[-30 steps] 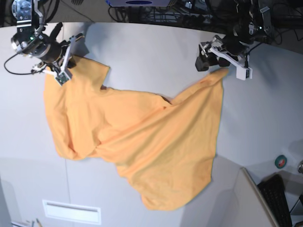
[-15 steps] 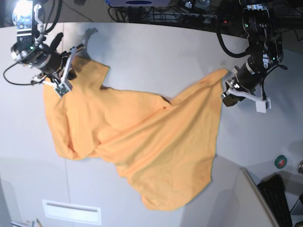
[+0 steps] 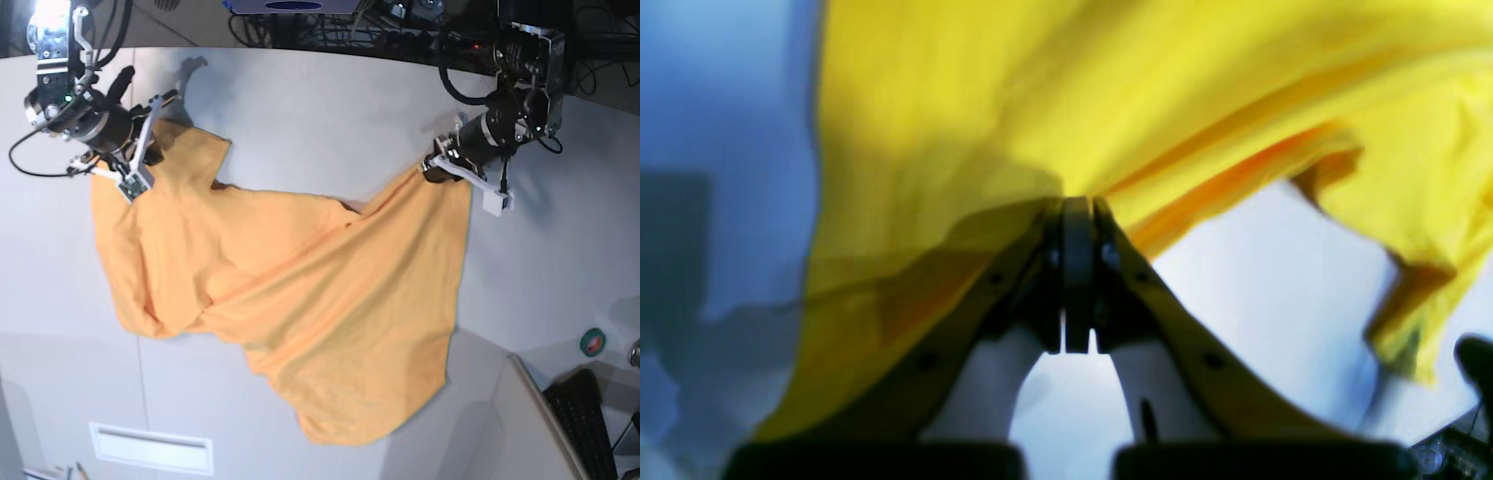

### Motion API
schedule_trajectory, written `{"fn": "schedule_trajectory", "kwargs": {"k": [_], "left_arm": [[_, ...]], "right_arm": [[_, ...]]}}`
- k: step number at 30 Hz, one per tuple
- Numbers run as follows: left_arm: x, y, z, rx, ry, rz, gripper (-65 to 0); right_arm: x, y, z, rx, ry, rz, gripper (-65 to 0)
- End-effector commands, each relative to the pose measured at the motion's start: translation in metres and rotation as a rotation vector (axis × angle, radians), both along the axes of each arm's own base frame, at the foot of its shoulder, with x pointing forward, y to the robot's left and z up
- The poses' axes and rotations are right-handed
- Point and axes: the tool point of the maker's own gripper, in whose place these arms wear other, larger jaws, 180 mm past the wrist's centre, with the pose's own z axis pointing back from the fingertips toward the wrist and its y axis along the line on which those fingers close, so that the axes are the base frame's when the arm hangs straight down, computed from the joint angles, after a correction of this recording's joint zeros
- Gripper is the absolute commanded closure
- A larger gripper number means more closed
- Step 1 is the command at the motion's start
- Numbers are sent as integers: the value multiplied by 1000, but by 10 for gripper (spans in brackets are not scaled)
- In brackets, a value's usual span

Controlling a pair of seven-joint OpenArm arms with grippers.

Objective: Layout the t-shirt on the table in an organized manner, then fold the t-shirt properly
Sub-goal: 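Lower the shirt and regrasp its edge with the left gripper, then pull the held shirt edges apart with both grippers to spread it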

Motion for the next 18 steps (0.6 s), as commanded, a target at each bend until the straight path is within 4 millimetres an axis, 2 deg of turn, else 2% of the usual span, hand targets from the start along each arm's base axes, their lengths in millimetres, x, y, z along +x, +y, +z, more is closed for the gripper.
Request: {"fn": "schedule_trajectory", "kwargs": {"k": [1, 9, 14, 18], "left_arm": [[0, 5, 3, 17, -5, -1, 0], [-42, -5, 21, 41, -16, -73, 0], [-59, 3, 17, 53, 14, -70, 0], [-60, 20, 40, 75, -40, -18, 0]], "right_arm": [[7, -4, 7, -1, -32, -2, 0], [13, -4, 9, -1, -44, -2, 0], [16, -4, 11, -1, -50, -2, 0], [16, -4, 11, 1, -51, -2, 0]]}}
